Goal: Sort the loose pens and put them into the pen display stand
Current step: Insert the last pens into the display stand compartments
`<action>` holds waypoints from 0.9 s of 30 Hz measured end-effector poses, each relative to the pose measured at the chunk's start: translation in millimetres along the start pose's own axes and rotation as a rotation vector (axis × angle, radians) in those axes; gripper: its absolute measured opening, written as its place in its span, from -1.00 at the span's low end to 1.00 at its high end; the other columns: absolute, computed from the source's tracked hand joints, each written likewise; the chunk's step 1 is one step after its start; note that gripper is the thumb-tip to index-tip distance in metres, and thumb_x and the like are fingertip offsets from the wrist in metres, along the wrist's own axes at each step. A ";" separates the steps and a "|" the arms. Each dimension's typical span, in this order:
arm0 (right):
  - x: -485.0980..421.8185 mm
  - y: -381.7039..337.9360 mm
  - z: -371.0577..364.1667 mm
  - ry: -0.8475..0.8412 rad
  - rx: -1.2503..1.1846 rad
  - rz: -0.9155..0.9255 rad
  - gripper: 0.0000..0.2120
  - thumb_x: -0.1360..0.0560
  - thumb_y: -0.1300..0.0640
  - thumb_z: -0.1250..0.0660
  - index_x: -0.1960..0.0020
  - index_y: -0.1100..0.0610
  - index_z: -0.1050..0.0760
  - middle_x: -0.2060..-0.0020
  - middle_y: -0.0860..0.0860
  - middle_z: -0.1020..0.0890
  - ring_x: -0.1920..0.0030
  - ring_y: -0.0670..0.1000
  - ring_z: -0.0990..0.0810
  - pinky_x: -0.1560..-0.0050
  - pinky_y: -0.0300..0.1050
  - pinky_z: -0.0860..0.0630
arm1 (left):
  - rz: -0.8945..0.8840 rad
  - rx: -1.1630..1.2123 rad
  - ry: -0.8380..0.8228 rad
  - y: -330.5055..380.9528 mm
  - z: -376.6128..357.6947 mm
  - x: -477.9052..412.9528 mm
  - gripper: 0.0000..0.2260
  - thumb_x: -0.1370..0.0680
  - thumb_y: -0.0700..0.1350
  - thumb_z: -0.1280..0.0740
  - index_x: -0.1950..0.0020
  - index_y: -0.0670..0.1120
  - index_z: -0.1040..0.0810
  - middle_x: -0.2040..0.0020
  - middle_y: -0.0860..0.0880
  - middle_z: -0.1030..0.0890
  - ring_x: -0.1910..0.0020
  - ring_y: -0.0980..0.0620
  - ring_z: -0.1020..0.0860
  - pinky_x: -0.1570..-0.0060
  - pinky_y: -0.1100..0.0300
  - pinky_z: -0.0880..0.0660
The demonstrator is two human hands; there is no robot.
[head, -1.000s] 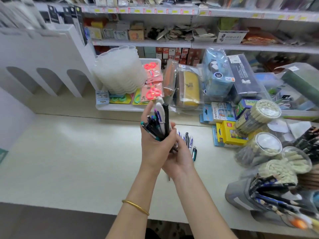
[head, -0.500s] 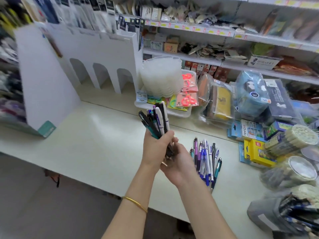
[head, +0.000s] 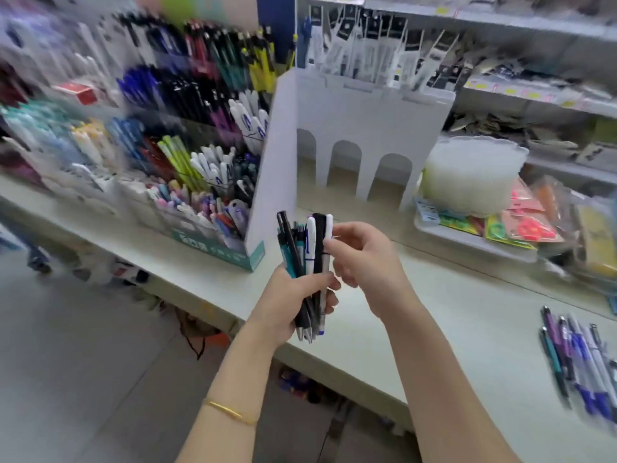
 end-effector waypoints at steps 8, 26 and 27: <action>-36.5 -30.0 -99.6 -0.003 0.041 0.078 -0.88 -0.47 0.26 -0.29 0.08 0.07 -0.43 0.36 -0.06 -0.46 0.42 -0.13 -0.35 0.42 -0.27 -0.29 | 0.055 -0.100 0.244 33.4 121.9 0.2 -0.75 -0.53 -0.31 -0.33 -0.19 -0.29 -0.41 0.38 -0.07 -0.61 0.45 0.00 -0.55 0.40 0.15 -0.55; -150.0 -60.4 -213.7 -0.098 0.038 0.240 -0.87 -0.45 0.03 -0.25 0.15 -0.16 -0.31 0.26 0.30 -0.41 0.41 0.02 -0.36 0.46 -0.18 -0.27 | -0.006 -0.156 0.012 153.3 223.3 -85.3 -0.94 -0.56 -0.18 -0.34 0.10 -0.13 -0.51 0.42 0.01 -0.53 0.47 0.06 -0.48 0.44 0.20 -0.48; -150.1 -65.2 -211.6 -0.096 -0.001 0.231 -0.85 -0.47 0.08 -0.25 0.14 -0.13 -0.30 0.23 0.35 -0.43 0.39 0.04 -0.36 0.48 -0.17 -0.27 | 0.000 -0.142 0.042 155.8 226.2 -90.3 -0.92 -0.55 -0.15 -0.37 0.10 -0.14 -0.51 0.43 0.01 -0.53 0.46 0.04 -0.49 0.42 0.18 -0.49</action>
Point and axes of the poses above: each hand's wrist, its own x-axis away from the middle knuckle, its own z-axis out of the back of the hand, y = z × x, the point moved 5 cm from there along -x, towards the middle knuckle
